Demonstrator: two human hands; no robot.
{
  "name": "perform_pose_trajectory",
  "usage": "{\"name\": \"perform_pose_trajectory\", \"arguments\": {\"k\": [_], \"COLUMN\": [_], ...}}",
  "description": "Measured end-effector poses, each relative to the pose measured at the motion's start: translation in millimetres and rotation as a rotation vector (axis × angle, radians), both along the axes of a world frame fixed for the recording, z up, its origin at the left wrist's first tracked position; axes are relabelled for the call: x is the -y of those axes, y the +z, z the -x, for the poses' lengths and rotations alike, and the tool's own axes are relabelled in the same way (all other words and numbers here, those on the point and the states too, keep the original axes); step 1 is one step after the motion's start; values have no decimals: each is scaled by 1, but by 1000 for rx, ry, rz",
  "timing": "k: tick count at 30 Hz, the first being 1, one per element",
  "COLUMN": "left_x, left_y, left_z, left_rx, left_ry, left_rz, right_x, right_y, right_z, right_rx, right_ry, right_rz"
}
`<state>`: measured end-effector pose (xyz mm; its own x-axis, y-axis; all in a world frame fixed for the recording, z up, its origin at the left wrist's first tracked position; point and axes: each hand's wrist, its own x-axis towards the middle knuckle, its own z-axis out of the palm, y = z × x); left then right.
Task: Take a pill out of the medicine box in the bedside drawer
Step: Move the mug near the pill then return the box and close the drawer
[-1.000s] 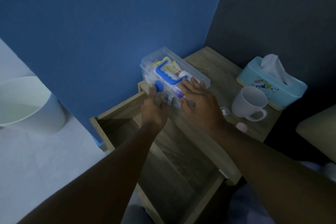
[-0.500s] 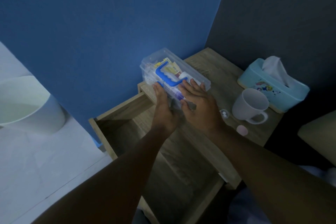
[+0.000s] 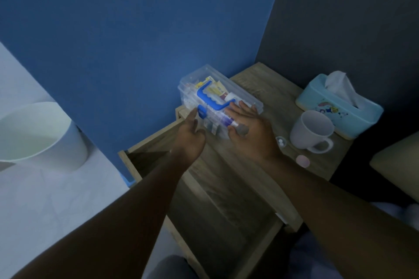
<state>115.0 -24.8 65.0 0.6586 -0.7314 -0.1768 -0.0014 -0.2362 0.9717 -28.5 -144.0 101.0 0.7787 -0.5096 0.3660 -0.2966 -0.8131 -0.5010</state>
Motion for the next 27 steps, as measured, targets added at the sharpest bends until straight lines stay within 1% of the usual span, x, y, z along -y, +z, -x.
{"name": "perform_pose_trajectory", "arguments": {"k": [2, 3, 5, 8, 11, 12, 15, 18, 22, 24, 27], "left_x": [-1, -1, 1, 11, 24, 29, 45, 59, 70, 72, 70], "left_y": [6, 10, 20, 35, 43, 43, 41, 36, 30, 30, 36], "left_z": [-10, -15, -24, -35, -43, -45, -52, -60, -65, -67, -68], "left_rx": [-65, -44, 85, 159, 179, 173, 138, 62, -59, -105, -130], "left_ry": [71, 98, 129, 182, 254, 274, 312, 343, 340, 341, 363], "left_rz": [-25, -53, -141, -182, -220, -237, -255, -183, -82, -61, -79], "right_x": [1, 2, 6, 16, 26, 27, 34, 39, 41, 40, 38], "right_y": [10, 15, 23, 27, 21, 19, 10, 8, 9, 11, 20], "right_z": [-2, -3, -6, -11, -14, -15, -19, -20, -20, -21, -21], "right_rx": [38, 81, 145, 123, 97, 94, 103, 124, 133, 120, 110], "right_ry": [-35, -68, -173, -411, -569, -593, -634, -664, -650, -647, -666], "right_rz": [-129, -176, -234, -384, -631, -676, -725, -802, -867, -891, -929]}}
